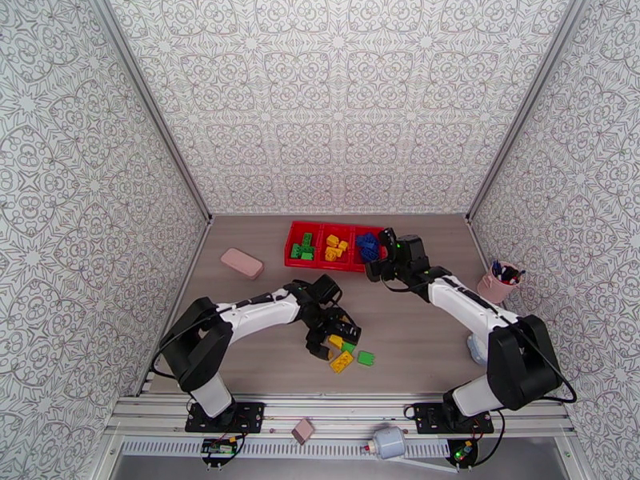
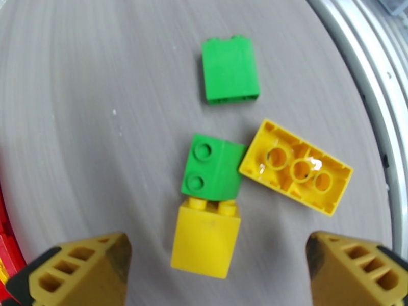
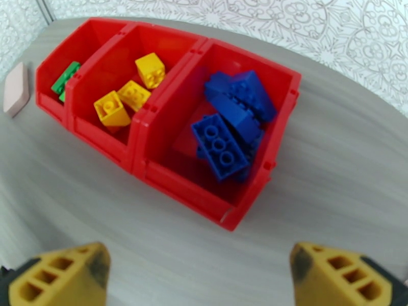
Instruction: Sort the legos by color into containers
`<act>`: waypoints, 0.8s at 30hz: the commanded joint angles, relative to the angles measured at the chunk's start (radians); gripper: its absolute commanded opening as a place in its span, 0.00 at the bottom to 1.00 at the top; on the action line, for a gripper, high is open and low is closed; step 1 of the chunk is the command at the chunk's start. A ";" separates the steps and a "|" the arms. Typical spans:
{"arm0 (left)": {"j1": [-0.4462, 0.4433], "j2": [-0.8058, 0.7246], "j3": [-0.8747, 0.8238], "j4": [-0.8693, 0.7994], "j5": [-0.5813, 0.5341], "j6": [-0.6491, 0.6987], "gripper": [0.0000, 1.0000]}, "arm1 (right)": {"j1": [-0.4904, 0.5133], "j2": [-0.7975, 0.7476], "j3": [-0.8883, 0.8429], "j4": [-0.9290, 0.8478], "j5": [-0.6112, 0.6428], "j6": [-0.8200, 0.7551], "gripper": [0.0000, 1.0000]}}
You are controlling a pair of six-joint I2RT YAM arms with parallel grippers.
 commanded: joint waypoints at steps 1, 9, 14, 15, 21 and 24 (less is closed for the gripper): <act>-0.006 0.032 0.032 -0.025 -0.023 0.025 0.86 | -0.013 -0.025 -0.018 0.005 -0.019 -0.010 0.97; -0.012 0.068 0.033 -0.003 -0.021 0.021 0.67 | -0.016 -0.033 -0.028 0.001 -0.021 -0.012 0.97; -0.017 0.069 0.024 0.017 -0.027 0.010 0.49 | -0.016 -0.036 -0.032 -0.005 -0.027 -0.015 0.97; -0.017 0.070 0.022 0.017 -0.027 0.012 0.48 | -0.016 -0.037 -0.034 -0.005 -0.025 -0.015 0.97; -0.019 0.066 0.019 0.022 -0.030 0.008 0.31 | -0.018 -0.048 -0.040 -0.007 -0.025 -0.012 0.97; -0.018 0.052 0.008 0.035 -0.046 0.002 0.30 | -0.017 -0.057 -0.041 -0.007 -0.028 -0.010 0.97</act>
